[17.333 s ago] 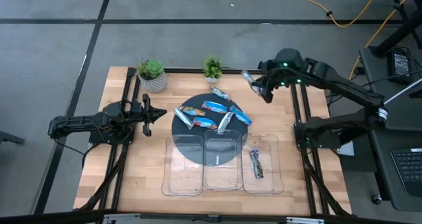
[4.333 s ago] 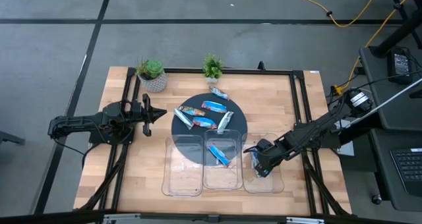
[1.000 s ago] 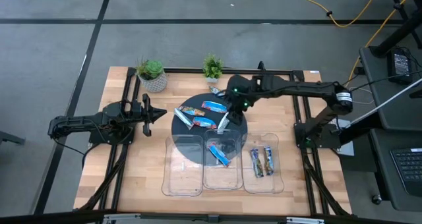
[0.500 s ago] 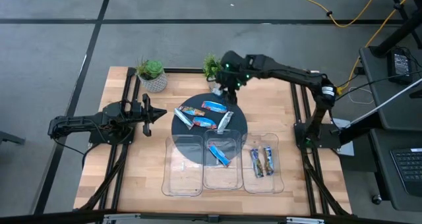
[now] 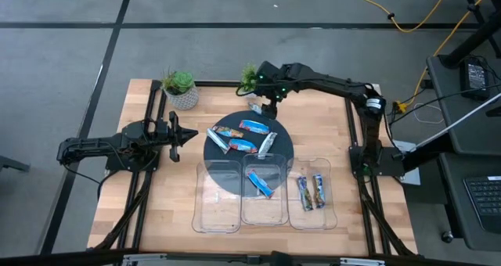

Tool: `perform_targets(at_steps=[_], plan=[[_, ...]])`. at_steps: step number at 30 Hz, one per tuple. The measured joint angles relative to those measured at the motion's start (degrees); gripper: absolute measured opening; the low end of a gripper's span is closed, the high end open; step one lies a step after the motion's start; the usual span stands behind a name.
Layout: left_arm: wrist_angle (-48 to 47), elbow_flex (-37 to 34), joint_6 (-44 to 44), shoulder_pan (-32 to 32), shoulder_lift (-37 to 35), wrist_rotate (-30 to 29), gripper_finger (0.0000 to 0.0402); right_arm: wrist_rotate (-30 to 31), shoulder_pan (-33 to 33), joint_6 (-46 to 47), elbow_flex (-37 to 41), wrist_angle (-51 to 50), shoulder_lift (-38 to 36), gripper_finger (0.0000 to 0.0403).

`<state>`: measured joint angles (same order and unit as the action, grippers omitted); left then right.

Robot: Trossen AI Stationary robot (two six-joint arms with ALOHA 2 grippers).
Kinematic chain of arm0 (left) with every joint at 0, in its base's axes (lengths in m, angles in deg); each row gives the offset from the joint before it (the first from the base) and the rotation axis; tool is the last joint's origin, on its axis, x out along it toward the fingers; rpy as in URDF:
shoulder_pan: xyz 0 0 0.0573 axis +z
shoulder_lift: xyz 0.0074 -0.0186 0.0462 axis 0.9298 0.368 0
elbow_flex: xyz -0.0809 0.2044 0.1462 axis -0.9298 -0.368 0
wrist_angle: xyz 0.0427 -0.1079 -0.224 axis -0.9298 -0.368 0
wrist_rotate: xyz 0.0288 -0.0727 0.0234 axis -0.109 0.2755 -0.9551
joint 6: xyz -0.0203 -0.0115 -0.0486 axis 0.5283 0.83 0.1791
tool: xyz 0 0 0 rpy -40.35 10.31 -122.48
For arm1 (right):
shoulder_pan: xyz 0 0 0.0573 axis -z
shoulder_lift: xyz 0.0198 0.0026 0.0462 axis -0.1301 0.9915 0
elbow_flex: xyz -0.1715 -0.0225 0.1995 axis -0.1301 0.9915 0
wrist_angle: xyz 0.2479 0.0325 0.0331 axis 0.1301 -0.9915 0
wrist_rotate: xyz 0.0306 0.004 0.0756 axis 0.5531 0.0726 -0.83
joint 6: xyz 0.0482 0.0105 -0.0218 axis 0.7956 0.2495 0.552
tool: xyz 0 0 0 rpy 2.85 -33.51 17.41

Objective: Pick and place Granola Bars by type
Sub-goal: Put the red granola bar into the middle transparent bin

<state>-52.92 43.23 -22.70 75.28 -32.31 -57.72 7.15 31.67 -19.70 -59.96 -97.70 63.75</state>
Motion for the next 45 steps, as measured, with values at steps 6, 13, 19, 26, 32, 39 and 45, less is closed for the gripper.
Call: perform_targets(at_steps=[6,13,19,26,32,39,45], plan=[[0.0,0.0,0.0,0.0,0.0,0.0,0.0011,0.0,0.2,2.1,0.0,1.0,4.2,0.0328],[0.0,0.0,0.0,0.0,0.0,0.0,0.001,0.0,1.5,2.3,0.0,1.2,8.6,0.0328],[0.0,0.0,0.0,0.0,0.0,0.0,0.001,2.3,2.3,2.2,0.0,2.5,11.1,0.0328],[0.0,0.0,0.0,0.0,0.0,0.0,0.0011,3.0,2.3,2.2,0.0,4.4,13.0,0.0328],[0.0,0.0,0.0,0.0,0.0,0.0,0.0009,3.2,2.4,2.4,0.0,5.8,13.8,0.0328],[0.0,0.0,0.0,0.0,0.0,0.0,0.0012,4.6,3.1,2.3,0.0,5.7,14.7,0.0328],[0.0,0.0,0.0,0.0,0.0,0.0,0.0008,4.6,3.4,2.1,0.0,4.6,15.4,0.0328]])
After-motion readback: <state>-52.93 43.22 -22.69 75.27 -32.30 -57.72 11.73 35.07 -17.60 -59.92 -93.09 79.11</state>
